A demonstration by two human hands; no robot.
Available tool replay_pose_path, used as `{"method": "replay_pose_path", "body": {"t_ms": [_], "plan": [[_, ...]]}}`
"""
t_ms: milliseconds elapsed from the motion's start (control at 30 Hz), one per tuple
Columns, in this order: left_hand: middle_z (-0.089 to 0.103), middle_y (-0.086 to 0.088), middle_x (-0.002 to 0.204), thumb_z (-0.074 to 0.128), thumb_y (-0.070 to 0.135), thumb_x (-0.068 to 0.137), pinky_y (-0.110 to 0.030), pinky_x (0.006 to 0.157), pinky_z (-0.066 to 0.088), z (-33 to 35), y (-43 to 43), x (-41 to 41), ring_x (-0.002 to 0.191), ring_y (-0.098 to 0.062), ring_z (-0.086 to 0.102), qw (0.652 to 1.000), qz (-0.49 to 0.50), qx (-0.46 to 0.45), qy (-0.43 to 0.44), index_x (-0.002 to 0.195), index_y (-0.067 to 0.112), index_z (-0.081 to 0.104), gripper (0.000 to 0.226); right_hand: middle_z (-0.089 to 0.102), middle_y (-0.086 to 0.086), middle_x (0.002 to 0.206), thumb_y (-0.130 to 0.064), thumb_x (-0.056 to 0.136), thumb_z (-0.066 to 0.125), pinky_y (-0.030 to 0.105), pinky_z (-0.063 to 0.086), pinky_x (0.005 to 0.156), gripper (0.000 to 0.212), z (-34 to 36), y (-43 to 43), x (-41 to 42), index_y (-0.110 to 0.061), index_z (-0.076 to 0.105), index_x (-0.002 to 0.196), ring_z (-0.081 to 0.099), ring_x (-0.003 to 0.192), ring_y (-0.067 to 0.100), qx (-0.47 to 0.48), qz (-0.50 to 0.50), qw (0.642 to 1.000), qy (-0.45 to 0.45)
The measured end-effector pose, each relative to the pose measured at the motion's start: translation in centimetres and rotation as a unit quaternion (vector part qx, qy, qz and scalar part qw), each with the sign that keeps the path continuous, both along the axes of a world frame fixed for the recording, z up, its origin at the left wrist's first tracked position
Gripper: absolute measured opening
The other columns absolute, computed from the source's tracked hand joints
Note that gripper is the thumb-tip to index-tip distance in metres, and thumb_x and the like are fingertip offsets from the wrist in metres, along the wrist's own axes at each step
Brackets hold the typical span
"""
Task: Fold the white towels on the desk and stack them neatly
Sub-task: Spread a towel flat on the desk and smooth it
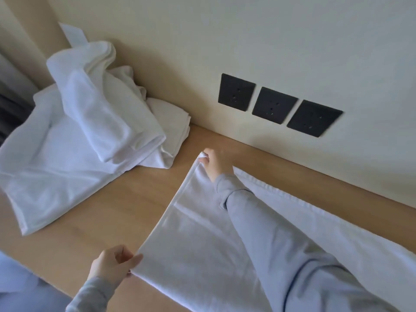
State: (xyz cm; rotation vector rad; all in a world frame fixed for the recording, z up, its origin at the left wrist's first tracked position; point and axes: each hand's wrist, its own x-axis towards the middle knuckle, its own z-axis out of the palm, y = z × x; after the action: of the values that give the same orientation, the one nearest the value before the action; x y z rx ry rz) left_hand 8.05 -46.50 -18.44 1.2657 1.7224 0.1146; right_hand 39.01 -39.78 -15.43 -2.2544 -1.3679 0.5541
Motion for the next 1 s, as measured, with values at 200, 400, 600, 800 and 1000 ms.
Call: {"method": "replay_pose_path", "body": {"t_ms": [200,400,600,800,1000], "plan": [[0.063,-0.013,0.108,0.049,0.04,0.086,-0.044,0.076,0.046,-0.2,-2.3,4.4,0.096,-0.037,0.059,0.923,-0.205,0.281,0.163,0.101,0.011,0.065,0.037,0.017,0.007,0.155,0.004,0.092,0.044,0.03,0.036,0.106,0.057,-2.2,-1.4,-1.6,-0.016,0.03,0.144,0.034,0.133,0.021,0.076,0.087,0.993,0.025],[-0.006,0.0,0.158,0.01,0.045,0.098,-0.034,0.11,0.014,-3.4,-1.5,8.4,0.145,-0.014,-0.002,0.797,-0.468,0.372,0.086,0.147,0.011,0.013,0.06,0.033,0.004,0.151,-0.027,0.097,0.041,0.044,0.024,0.114,0.046,-7.6,-11.9,-6.1,-0.011,0.04,0.14,0.021,0.143,0.018,0.104,0.398,0.901,-0.137],[0.035,-0.01,0.148,0.022,0.054,0.094,-0.036,0.113,0.017,-5.0,-1.3,7.5,0.142,-0.02,0.019,0.815,-0.462,0.334,0.104,0.138,0.004,0.04,0.069,0.013,-0.006,0.157,-0.041,0.097,0.03,0.044,0.009,0.118,0.057,-8.2,-5.3,2.0,-0.024,0.016,0.15,0.006,0.145,0.011,-0.019,0.327,0.91,-0.255],[0.035,-0.008,0.149,0.022,0.055,0.092,-0.035,0.114,0.016,-4.5,-1.3,7.6,0.14,-0.02,0.021,0.829,-0.445,0.32,0.11,0.139,0.007,0.039,0.07,0.002,0.002,0.159,-0.04,0.1,0.02,0.044,-0.005,0.118,0.058,-6.7,-1.9,3.2,-0.014,0.007,0.15,-0.004,0.146,0.019,-0.083,0.153,0.945,-0.276],[0.028,-0.008,0.152,0.013,0.052,0.094,-0.036,0.115,0.013,-4.6,-0.8,7.1,0.144,-0.018,0.012,0.824,-0.46,0.31,0.116,0.142,0.005,0.031,0.069,0.019,0.006,0.156,-0.041,0.099,0.029,0.049,0.01,0.117,0.058,-8.0,-14.3,-7.7,-0.009,0.024,0.147,0.01,0.146,0.02,0.023,0.374,0.902,-0.216]]}}
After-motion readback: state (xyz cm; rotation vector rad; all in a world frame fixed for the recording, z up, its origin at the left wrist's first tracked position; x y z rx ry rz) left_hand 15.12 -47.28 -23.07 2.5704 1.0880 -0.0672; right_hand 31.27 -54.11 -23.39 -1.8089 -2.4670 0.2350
